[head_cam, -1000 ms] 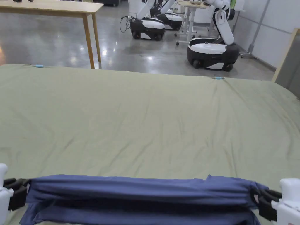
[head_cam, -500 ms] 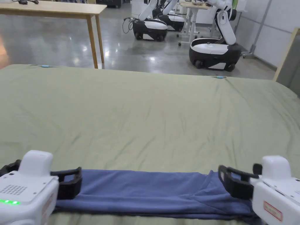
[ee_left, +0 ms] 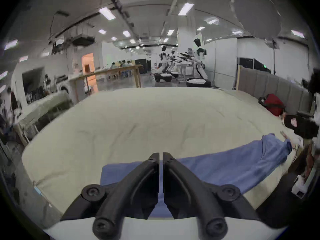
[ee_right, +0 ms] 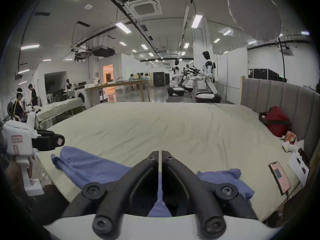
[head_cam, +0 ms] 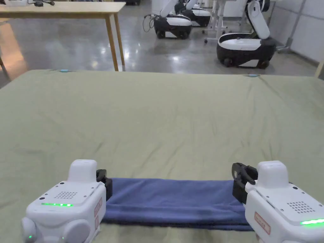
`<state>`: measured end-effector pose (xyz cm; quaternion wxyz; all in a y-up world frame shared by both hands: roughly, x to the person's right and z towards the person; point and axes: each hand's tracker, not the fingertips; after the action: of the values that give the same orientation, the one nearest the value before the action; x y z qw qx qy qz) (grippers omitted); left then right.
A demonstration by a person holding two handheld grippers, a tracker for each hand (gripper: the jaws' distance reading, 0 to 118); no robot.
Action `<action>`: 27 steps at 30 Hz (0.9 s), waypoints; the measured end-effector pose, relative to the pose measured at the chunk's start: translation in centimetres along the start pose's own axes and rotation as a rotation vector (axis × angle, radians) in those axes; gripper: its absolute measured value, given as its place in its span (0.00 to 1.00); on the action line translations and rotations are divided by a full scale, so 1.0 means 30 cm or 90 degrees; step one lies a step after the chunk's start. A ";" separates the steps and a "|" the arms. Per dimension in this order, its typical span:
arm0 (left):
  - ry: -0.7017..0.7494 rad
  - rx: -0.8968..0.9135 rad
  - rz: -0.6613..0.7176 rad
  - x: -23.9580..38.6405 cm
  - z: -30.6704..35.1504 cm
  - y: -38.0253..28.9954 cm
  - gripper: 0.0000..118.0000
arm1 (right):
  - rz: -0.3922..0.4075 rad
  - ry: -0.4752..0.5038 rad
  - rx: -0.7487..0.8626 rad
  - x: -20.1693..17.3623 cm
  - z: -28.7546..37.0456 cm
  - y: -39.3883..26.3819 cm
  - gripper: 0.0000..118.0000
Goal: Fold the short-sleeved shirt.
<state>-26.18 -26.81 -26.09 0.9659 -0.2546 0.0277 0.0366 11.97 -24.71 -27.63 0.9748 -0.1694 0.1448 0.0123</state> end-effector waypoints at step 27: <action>-0.241 -0.118 0.670 -0.388 -0.263 -0.306 0.06 | -0.057 0.023 -0.047 -0.103 0.026 -0.059 0.04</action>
<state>-37.26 -39.35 -27.61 0.7792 -0.2793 -0.0265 0.5605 9.37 -26.03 -25.46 0.9647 -0.2114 0.1544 -0.0289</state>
